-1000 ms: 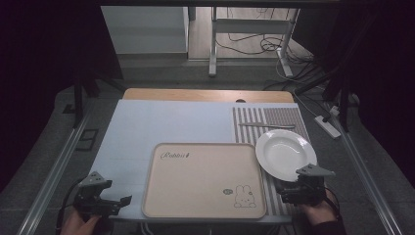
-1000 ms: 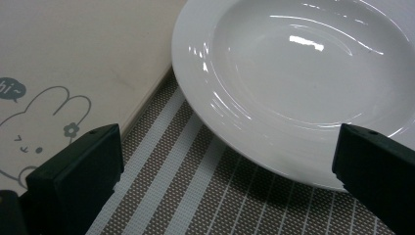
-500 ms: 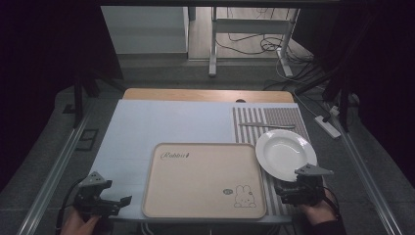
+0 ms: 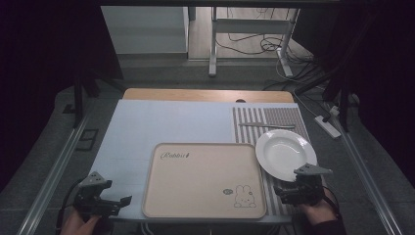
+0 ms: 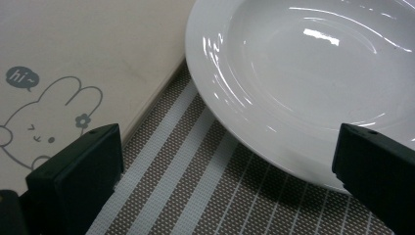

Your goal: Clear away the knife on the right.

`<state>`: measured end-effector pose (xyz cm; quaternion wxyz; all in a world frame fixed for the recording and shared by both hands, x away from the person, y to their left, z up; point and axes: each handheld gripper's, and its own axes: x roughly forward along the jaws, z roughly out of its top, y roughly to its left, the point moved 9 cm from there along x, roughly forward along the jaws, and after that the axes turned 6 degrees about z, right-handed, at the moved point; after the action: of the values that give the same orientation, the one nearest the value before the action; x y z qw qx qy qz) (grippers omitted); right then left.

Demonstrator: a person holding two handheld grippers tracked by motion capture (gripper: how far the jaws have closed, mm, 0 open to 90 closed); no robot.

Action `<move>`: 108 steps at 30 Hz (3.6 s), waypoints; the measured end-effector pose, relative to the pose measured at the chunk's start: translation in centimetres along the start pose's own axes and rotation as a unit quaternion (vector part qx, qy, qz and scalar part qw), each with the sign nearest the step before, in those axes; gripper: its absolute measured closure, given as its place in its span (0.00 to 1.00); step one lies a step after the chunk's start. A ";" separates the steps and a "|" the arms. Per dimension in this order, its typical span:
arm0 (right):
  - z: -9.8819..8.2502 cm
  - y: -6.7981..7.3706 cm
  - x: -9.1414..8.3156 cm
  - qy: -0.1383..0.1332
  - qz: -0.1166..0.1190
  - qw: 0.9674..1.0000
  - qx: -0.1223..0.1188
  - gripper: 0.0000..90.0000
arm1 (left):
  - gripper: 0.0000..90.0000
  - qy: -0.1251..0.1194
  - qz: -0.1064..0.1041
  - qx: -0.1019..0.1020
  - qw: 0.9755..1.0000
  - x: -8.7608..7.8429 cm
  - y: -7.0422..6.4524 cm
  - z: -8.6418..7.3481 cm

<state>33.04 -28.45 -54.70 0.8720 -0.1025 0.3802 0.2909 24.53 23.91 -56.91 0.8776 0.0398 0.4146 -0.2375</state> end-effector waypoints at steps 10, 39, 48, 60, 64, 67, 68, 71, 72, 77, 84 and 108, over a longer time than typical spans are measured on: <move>1.1 0.5 0.2 -0.025 0.010 1.000 -0.001 0.00 | 0.02 0.000 0.000 -0.001 1.000 0.0 0.0 0.0; 4.6 -0.3 2.6 -0.043 0.025 0.999 -0.015 0.00 | 0.02 0.005 0.004 0.002 1.000 0.1 0.0 0.0; 6.0 -0.5 3.9 -0.041 0.037 0.998 0.011 0.00 | 0.02 0.005 0.004 0.002 1.000 0.1 0.0 0.0; 7.5 -1.4 6.2 -0.015 0.039 0.999 -0.007 0.00 | 0.02 0.006 0.004 0.000 1.000 0.2 0.0 0.0; 8.0 -1.7 6.9 -0.007 0.038 0.999 -0.014 0.00 | 0.02 0.006 0.004 0.000 1.000 0.2 0.0 0.0; 8.5 -2.1 7.5 -0.003 0.037 0.999 -0.015 0.00 | 0.02 0.006 0.004 0.000 1.000 0.2 0.0 0.0; 8.7 -2.2 7.7 -0.003 0.038 0.999 -0.014 0.00 | 0.02 0.006 0.004 0.000 1.000 0.2 0.0 0.0; 9.2 -2.5 8.3 0.002 0.042 0.999 -0.014 0.00 | 0.02 0.006 0.004 0.000 1.000 0.2 0.1 0.0; 9.4 -2.7 8.5 0.003 0.041 0.999 -0.012 0.00 | 0.02 0.006 0.004 0.000 1.000 0.2 0.1 0.0; 9.9 -3.4 9.5 0.013 0.034 0.999 -0.013 0.00 | 0.02 0.006 0.004 0.001 1.000 0.1 0.1 0.0; 11.0 -4.8 9.9 0.013 0.019 1.000 -0.010 0.00 | 0.02 0.006 0.004 0.001 1.000 0.1 0.1 0.0; 13.8 -7.9 13.0 0.045 0.014 0.999 -0.010 0.01 | 0.02 0.006 0.004 0.002 1.000 0.1 0.0 0.0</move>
<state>53.04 -23.72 -54.94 0.8487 -0.1190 0.4172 0.3025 24.61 23.91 -57.04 0.8761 0.0441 0.4190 -0.2346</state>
